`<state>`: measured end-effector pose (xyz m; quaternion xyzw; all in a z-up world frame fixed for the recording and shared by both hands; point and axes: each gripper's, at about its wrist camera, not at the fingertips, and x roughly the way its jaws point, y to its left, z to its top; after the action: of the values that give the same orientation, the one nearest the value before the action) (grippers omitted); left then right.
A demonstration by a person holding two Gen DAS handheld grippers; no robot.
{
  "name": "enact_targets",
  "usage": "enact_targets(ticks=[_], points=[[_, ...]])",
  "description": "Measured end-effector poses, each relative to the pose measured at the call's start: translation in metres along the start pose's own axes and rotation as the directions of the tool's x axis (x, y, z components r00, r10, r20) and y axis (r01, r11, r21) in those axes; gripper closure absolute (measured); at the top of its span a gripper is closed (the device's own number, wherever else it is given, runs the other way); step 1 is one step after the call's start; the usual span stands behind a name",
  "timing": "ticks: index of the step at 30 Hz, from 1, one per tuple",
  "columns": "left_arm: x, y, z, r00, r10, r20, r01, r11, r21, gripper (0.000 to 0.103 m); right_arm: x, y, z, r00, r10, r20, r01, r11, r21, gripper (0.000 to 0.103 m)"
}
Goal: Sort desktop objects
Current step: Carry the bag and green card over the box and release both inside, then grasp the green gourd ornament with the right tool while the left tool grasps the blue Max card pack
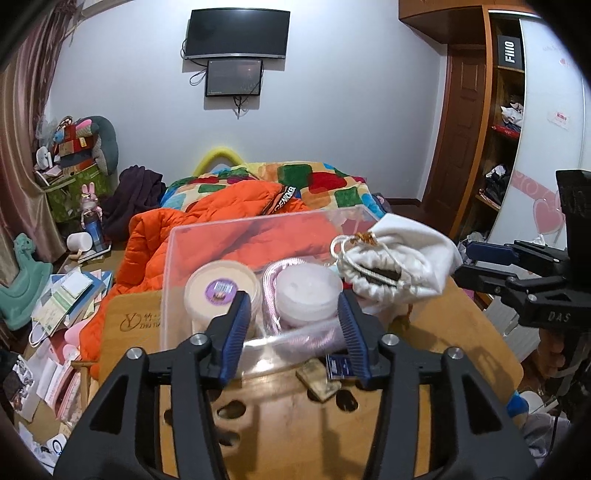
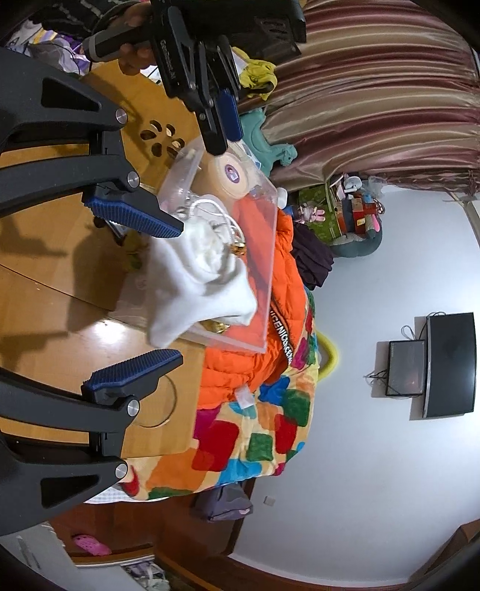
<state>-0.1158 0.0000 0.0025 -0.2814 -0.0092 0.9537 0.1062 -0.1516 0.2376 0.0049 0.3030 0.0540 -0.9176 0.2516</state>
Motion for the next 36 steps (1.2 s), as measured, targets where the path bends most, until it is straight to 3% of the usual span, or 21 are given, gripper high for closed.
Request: enact_targets(ticks=[8, 17, 21, 28, 36], points=[[0.002, -0.001, -0.034, 0.998, 0.004, -0.069, -0.003, 1.000, 0.018, 0.050, 0.004, 0.001, -0.024, 0.999, -0.008, -0.037, 0.010, 0.999, 0.037, 0.041], [0.017, 0.005, -0.063, 0.990, -0.021, -0.141, 0.016, 0.999, -0.034, 0.050, 0.038, 0.014, -0.039, 0.992, 0.030, -0.120, -0.021, 0.997, 0.076, 0.041], [0.018, 0.003, -0.068, 0.989, -0.022, -0.149, 0.019, 1.000, -0.023, 0.050, 0.050, 0.023, -0.040, 0.991, 0.040, -0.125, -0.029, 0.996, 0.089, 0.041], [0.012, 0.007, -0.072, 0.992, -0.031, -0.125, 0.027, 0.999, -0.032, 0.050, 0.058, 0.038, -0.040, 0.995, -0.010, -0.100, 0.019, 0.995, 0.094, 0.041], [0.008, 0.023, -0.081, 0.989, -0.023, -0.145, 0.012, 0.997, -0.078, 0.050, 0.069, 0.039, -0.043, 0.993, -0.007, -0.120, 0.021, 0.993, 0.114, 0.065]])
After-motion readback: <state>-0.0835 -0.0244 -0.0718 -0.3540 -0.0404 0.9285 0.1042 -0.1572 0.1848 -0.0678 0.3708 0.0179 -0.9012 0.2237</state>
